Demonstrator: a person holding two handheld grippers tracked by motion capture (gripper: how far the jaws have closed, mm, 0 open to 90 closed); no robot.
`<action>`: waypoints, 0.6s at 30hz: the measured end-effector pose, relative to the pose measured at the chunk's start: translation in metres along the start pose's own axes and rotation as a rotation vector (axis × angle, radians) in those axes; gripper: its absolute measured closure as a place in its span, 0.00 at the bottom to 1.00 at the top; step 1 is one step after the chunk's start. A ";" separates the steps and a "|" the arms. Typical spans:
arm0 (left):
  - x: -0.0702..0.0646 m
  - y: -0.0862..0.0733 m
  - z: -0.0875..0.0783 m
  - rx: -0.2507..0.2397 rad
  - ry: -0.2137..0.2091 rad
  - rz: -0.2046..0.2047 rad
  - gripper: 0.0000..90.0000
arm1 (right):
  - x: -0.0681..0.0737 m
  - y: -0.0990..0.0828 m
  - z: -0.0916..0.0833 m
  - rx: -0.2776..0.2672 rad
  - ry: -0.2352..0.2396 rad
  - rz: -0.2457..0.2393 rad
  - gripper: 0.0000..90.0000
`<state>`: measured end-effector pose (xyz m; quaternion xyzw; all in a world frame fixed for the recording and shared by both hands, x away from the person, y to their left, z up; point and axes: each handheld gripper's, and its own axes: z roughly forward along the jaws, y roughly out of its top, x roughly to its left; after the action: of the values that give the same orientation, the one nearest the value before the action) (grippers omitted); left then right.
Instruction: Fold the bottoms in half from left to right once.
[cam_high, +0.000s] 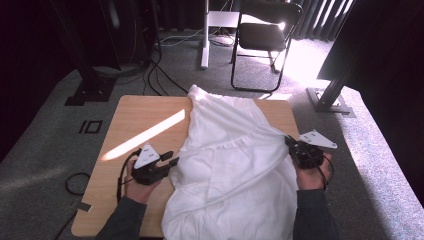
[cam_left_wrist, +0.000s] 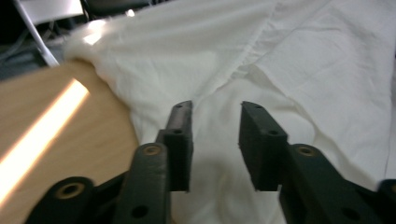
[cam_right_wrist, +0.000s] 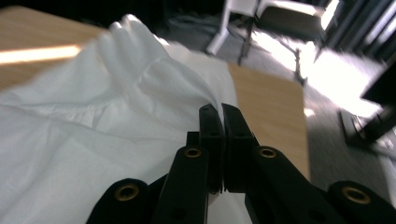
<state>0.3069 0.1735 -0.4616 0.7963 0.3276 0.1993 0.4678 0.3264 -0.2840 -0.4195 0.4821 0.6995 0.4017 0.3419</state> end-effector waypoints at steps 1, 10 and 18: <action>-0.002 -0.004 0.010 0.027 -0.006 -0.002 0.65 | -0.010 -0.009 0.007 0.036 -0.011 0.013 0.98; -0.015 -0.037 0.089 0.237 0.028 -0.039 0.50 | -0.047 -0.086 0.065 0.278 -0.006 0.096 0.98; -0.007 -0.045 0.100 0.284 0.086 -0.007 0.87 | -0.040 -0.102 0.086 0.378 -0.022 0.072 0.96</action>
<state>0.3492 0.1231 -0.5492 0.8441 0.3748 0.1833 0.3367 0.3722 -0.3232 -0.5450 0.5670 0.7409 0.2698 0.2384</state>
